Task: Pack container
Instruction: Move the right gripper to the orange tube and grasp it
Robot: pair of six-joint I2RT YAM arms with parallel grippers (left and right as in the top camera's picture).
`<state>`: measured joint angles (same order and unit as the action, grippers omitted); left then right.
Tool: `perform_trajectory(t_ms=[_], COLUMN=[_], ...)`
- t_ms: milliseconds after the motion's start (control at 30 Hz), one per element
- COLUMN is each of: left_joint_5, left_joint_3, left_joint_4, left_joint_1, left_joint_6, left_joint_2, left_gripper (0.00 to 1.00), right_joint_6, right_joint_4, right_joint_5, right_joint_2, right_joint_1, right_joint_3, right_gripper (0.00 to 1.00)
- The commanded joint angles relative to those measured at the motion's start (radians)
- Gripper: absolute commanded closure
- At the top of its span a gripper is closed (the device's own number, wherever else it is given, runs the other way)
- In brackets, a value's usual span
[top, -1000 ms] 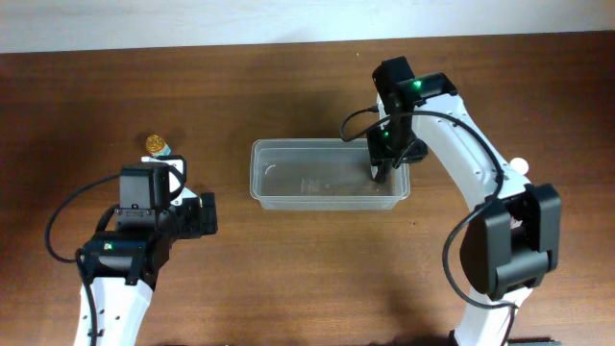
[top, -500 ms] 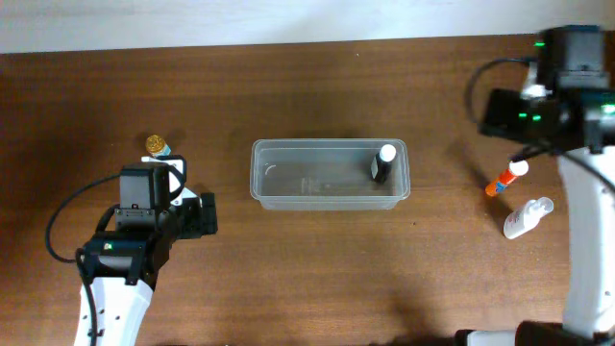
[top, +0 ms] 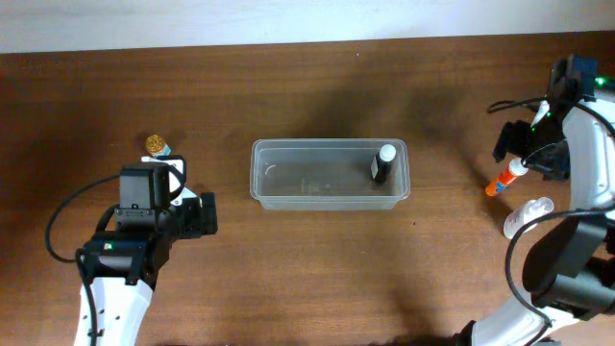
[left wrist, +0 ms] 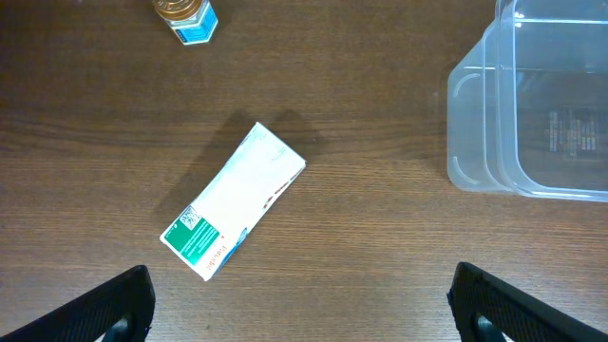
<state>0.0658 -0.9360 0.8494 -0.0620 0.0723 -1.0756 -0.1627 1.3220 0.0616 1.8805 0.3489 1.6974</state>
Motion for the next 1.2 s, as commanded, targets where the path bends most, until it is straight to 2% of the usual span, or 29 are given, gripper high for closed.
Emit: perform_trajectory(t_ms=[0,233,667,767,933,1167], left_joint_5=[-0.01,-0.011,-0.011,-0.01,-0.011,-0.011], left_joint_3=[-0.021,-0.021,-0.021,-0.021,-0.021,-0.021], left_joint_4=[0.001,0.001,0.0,0.001,0.001,0.001], left_joint_1=[0.006,0.006,0.006,0.006,0.006,0.006], left_joint_6=[0.01,0.01,0.01,0.01,0.01,0.01], left_joint_2=[-0.003,-0.003,-0.003,-0.003,-0.003,-0.003], left_gripper=[0.01,0.01,0.01,0.01,0.01,0.01], right_joint_6=[0.01,0.009,0.014,0.015,0.016,0.016], right_joint_4=[-0.008,-0.006,-0.014,-0.019,-0.019,-0.019], right_joint_5=[-0.024,-0.028,-0.027,-0.027,-0.027,-0.027], right_joint_2=[0.052,0.066,0.077,0.077,0.089,0.097], right_joint_1=[0.0,0.0,0.0,0.0,0.0,0.0], right_joint_3=[-0.007,-0.011,-0.011,-0.011,-0.013,-0.013], right_gripper=[0.32,0.53,0.53,0.58,0.6,0.69])
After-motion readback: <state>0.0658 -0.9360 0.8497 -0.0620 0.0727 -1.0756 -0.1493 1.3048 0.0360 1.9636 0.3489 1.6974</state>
